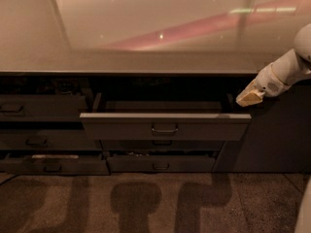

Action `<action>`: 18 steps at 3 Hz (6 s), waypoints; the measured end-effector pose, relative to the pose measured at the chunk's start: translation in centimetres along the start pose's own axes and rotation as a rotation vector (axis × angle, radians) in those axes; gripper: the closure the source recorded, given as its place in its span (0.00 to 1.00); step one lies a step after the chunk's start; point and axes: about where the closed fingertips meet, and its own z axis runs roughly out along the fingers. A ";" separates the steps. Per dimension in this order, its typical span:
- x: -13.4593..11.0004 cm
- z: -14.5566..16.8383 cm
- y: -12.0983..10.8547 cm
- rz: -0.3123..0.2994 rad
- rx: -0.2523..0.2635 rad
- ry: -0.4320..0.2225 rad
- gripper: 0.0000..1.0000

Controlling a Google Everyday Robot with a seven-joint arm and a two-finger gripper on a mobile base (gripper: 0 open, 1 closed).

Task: Open top drawer

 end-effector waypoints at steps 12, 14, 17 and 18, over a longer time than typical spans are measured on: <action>0.7 5.0 3.0 -0.359 0.158 0.248 1.00; 0.5 4.9 2.4 -0.337 0.154 0.263 1.00; -3.3 1.8 2.1 -0.332 0.205 0.325 1.00; -2.0 3.8 0.6 -0.298 0.163 0.361 1.00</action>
Offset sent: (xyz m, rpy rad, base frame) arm -0.0011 0.0115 -0.0033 0.0899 0.0466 0.1012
